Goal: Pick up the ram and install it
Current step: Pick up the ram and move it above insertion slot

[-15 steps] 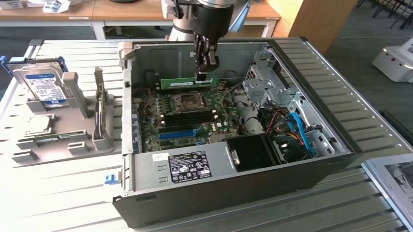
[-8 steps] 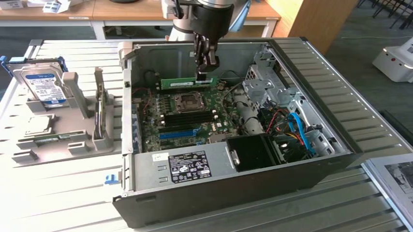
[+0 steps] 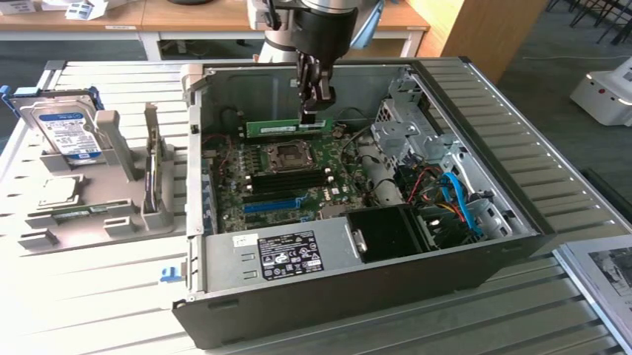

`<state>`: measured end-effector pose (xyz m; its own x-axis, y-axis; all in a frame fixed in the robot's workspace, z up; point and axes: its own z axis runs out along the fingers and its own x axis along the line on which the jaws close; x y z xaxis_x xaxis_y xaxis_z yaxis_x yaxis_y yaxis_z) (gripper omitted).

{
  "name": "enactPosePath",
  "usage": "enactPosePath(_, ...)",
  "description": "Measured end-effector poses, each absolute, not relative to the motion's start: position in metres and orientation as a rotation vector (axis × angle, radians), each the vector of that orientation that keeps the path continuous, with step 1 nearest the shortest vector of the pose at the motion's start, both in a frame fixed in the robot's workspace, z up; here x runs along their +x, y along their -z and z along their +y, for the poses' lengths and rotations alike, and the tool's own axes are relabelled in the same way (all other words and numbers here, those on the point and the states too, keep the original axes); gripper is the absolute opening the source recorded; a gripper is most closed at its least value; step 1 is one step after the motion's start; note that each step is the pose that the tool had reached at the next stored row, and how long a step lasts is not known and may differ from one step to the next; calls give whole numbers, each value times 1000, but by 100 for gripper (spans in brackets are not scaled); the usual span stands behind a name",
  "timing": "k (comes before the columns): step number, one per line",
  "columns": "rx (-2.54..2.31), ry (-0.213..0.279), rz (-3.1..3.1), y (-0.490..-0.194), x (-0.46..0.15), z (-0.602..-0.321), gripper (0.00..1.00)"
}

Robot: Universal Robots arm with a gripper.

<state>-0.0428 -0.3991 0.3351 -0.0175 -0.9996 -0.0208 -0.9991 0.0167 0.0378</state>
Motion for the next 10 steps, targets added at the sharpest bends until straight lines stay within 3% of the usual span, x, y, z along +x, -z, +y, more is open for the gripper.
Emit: enactPosePath(10,2191,70,-2229,-335,-37,-399,11)
